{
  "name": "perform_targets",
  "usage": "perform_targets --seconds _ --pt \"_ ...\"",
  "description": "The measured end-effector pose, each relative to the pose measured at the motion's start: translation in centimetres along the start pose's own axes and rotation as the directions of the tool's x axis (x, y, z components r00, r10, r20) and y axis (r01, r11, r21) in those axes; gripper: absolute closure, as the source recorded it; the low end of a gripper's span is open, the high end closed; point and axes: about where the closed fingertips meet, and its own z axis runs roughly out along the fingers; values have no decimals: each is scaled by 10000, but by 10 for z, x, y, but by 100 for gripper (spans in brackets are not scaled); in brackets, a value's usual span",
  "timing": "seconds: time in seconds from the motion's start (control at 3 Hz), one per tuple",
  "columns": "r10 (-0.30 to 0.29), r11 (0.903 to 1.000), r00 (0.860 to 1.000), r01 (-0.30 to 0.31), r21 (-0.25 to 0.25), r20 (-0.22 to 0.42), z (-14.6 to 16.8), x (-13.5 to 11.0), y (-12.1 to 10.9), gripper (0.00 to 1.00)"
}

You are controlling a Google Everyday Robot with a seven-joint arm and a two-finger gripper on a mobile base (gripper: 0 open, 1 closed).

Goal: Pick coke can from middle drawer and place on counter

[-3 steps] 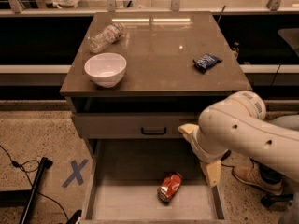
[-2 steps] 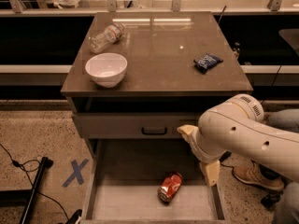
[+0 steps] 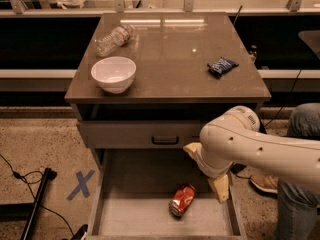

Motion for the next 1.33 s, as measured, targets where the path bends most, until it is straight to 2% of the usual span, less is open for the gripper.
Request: perform_targets --seconds 0.33,0.67,1.0,1.33 --pt "-944 9934 9943 973 -600 489 80 -9 12 0" --pt "-1506 9875 9838 1543 -317 971 130 -18 12 0" --pt "-1804 9834 9678 1806 150 1755 174 -20 10 0" --pt "-2190 9751 9448 2206 213 2435 210 -25 10 0"
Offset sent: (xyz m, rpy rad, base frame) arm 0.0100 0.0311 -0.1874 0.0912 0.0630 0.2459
